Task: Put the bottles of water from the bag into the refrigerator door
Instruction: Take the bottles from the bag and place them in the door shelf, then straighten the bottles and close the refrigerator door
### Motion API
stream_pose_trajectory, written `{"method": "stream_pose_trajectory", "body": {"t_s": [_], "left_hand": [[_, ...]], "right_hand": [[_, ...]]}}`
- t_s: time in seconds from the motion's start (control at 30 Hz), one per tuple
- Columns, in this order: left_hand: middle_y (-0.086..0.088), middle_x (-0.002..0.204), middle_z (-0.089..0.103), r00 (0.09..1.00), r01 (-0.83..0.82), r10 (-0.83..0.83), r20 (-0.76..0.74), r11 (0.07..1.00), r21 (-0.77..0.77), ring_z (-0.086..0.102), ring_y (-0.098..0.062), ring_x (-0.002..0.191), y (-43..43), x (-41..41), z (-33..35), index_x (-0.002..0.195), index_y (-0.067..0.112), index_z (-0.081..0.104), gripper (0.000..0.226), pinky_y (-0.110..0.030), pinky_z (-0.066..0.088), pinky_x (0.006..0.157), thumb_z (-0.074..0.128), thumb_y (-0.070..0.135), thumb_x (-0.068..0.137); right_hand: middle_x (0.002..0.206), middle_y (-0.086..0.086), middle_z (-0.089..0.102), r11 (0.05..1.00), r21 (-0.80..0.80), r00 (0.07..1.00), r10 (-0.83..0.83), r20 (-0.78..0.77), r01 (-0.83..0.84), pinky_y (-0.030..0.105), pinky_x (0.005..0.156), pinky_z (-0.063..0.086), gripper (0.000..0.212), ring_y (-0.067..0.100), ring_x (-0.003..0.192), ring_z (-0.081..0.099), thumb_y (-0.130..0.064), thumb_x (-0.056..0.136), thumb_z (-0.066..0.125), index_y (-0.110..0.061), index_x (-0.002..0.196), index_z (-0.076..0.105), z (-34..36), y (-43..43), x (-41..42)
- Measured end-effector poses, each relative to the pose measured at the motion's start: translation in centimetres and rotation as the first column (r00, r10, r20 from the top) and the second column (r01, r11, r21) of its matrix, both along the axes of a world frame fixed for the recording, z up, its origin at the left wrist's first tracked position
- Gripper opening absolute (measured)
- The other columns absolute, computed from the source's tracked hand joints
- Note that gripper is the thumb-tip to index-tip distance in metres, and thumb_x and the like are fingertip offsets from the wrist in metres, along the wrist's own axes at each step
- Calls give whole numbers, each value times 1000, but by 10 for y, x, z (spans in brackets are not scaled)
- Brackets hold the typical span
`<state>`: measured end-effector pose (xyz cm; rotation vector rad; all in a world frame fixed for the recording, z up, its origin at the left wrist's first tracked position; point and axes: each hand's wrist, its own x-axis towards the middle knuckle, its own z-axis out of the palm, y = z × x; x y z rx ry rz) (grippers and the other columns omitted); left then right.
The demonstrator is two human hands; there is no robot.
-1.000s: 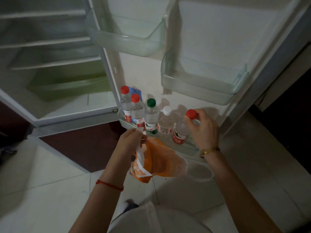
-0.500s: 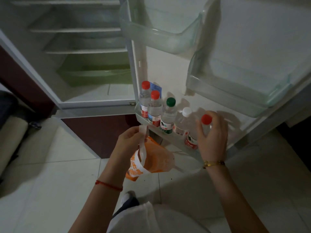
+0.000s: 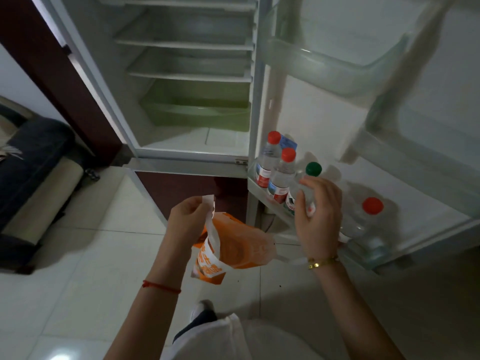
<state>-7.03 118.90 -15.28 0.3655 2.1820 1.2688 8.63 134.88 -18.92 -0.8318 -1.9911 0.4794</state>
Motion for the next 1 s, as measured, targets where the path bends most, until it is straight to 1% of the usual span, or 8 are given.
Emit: {"method": "stream_pose_trajectory", "body": {"t_s": [0.1, 0.3, 0.5, 0.57, 0.63, 0.7, 0.87, 1.0], "left_hand": [[-11, 95, 67, 996, -40, 37, -79, 999, -33, 63, -25, 89, -12, -21, 3, 109, 9, 67, 27, -30, 50, 74, 46, 19, 97], [-7, 118, 67, 973, -105, 82, -216, 989, -100, 60, -23, 106, -34, -61, 12, 123, 12, 64, 33, -37, 48, 93, 49, 24, 96], [-5, 106, 69, 928, -138, 127, -351, 990, -7, 63, -21, 99, -52, -105, 25, 115, 14, 65, 27, -37, 52, 89, 50, 22, 95], [1, 105, 68, 909, -76, 88, -407, 996, 46, 62, -13, 95, -47, -111, 32, 117, 19, 65, 27, -25, 50, 82, 50, 23, 95], [4, 102, 69, 886, 9, 52, -461, 992, 130, 64, -9, 91, -34, -111, 40, 115, 22, 66, 25, -15, 47, 75, 52, 22, 95], [6, 104, 70, 867, 137, -1, -499, 962, 235, 67, -8, 93, -17, -106, 48, 113, 20, 68, 23, -16, 51, 78, 53, 20, 95], [2, 109, 69, 741, 482, -143, -657, 793, 372, 64, -7, 100, 24, -86, 61, 114, 11, 66, 24, -20, 51, 90, 54, 11, 94], [2, 108, 69, 667, 633, -189, -721, 653, 415, 63, -4, 102, 51, -61, 74, 114, 9, 66, 24, -15, 46, 90, 54, 9, 94]], "right_hand": [[112, 9, 65, 1000, -13, 1000, 18, 2, -18, 11, 98, 40, 24, 24, 112, 56, -20, 91, 54, -5, 106, 64, 3, -9, -20], [111, 10, 64, 999, -9, 1000, 31, -5, -31, 13, 98, 40, 19, 22, 112, 56, -15, 91, 59, -5, 106, 64, 12, -31, -63], [108, 9, 65, 999, 49, 998, -1, -57, 4, 36, 95, 49, 17, 23, 109, 58, -11, 91, 57, -4, 105, 64, 24, -53, -100], [109, 10, 65, 998, 46, 997, -39, -66, 43, 30, 96, 48, 18, 22, 110, 57, -13, 91, 57, -4, 106, 64, 27, -57, -107], [110, 10, 65, 995, 39, 992, -86, -87, 90, 14, 98, 41, 19, 20, 110, 56, -13, 91, 57, -5, 107, 64, 31, -58, -110], [111, 10, 65, 989, 42, 985, -137, -107, 142, 8, 97, 35, 18, 21, 109, 56, -12, 91, 58, -6, 107, 63, 36, -56, -110], [111, 9, 64, 958, 58, 954, -274, -126, 282, 28, 96, 43, 19, 27, 107, 56, -10, 91, 56, -5, 108, 63, 52, -50, -94], [111, 8, 64, 910, 81, 909, -393, -141, 407, 17, 98, 37, 20, 26, 109, 55, -10, 92, 55, -8, 109, 64, 67, -45, -72]]}}
